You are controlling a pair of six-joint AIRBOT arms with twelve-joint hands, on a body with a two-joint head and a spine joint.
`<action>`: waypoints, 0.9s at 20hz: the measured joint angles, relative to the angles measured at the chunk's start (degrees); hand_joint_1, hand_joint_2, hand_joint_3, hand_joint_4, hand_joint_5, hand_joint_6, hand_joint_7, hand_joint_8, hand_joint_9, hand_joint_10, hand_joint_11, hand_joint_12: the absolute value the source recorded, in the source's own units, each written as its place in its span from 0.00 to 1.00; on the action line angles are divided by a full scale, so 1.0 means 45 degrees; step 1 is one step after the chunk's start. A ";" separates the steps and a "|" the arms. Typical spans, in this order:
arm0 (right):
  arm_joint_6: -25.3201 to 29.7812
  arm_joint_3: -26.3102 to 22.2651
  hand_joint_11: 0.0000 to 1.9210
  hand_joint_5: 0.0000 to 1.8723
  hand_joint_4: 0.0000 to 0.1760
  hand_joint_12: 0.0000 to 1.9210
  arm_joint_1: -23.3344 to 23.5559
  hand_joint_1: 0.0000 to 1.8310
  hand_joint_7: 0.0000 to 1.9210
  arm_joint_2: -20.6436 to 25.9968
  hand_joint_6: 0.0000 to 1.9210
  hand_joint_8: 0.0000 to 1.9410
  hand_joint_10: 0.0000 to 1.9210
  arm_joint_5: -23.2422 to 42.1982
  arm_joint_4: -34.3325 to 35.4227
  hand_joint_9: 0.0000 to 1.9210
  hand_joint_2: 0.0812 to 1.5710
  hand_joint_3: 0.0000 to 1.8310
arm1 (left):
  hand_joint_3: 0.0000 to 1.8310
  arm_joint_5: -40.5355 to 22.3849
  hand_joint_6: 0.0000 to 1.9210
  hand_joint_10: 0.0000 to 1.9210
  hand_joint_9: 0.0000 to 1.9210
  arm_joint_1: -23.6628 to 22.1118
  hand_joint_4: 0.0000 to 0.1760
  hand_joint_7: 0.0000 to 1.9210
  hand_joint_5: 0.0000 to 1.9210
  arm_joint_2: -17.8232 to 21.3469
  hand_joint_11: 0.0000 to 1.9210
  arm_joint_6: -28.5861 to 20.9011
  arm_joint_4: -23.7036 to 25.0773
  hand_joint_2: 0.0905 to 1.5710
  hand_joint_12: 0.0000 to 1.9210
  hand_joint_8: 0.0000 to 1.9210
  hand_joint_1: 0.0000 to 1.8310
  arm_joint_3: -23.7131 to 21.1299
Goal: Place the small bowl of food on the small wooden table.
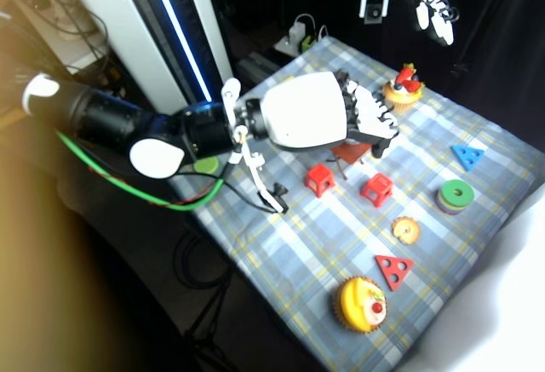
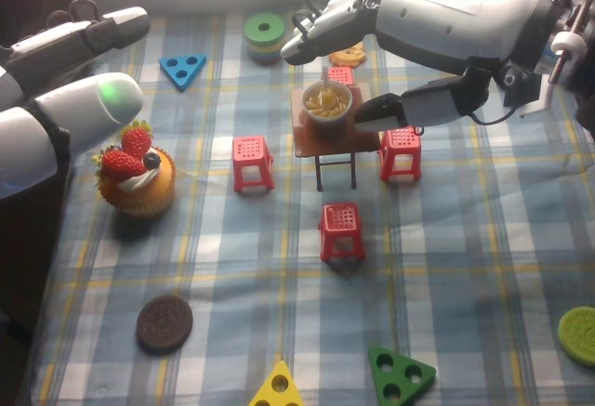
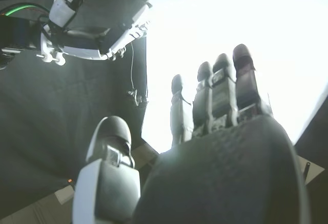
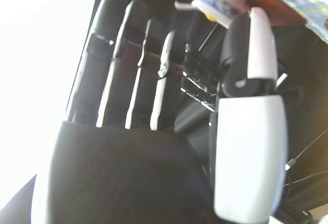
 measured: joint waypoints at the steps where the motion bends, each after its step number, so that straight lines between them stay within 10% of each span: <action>1: -0.0005 0.0000 0.24 0.40 0.00 0.60 0.0000 0.65 0.41 0.0000 0.00 0.00 0.00 0.0000 -0.0005 0.43 0.59 0.00 | 0.00 0.0010 0.00 0.00 0.07 -0.0024 0.69 0.09 0.16 0.0000 0.00 0.0000 0.0000 0.72 0.13 0.00 0.08 0.0000; 10: 0.0000 -0.0457 0.05 0.24 0.00 0.60 0.0049 0.52 0.27 0.0729 0.00 0.00 0.00 0.0087 -0.0146 0.28 0.53 0.00 | 0.00 -0.0121 0.00 0.00 0.09 -0.0024 0.74 0.10 0.14 0.0000 0.00 0.0000 -0.0073 0.72 0.16 0.00 0.08 0.0000; 11: -0.0005 -0.0534 0.05 0.22 0.00 0.52 0.0049 0.53 0.25 0.0903 0.00 0.00 0.00 0.0146 -0.0073 0.26 0.54 0.00 | 0.00 -0.0199 0.00 0.00 0.10 -0.0024 0.88 0.10 0.13 0.0015 0.00 -0.0015 -0.0087 0.72 0.17 0.00 0.10 0.0000; 16: -0.0010 -0.1418 0.04 0.21 0.11 0.49 -0.0058 0.57 0.24 0.2841 0.00 0.00 0.01 0.0889 0.0087 0.25 0.57 0.00 | 0.00 -0.1209 0.00 0.00 0.13 -0.0019 0.62 0.14 0.14 0.0175 0.00 -0.0646 -0.0107 0.70 0.35 0.00 0.19 0.0146; 18: -0.0010 -0.1768 0.00 0.20 0.23 0.54 -0.1146 0.60 0.25 0.3560 0.00 0.00 0.00 0.2453 0.1423 0.25 0.62 0.00 | 0.00 -0.1948 0.00 0.00 0.12 0.0146 0.21 0.13 0.14 0.0277 0.00 -0.1307 -0.0379 0.72 0.41 0.00 0.23 0.0151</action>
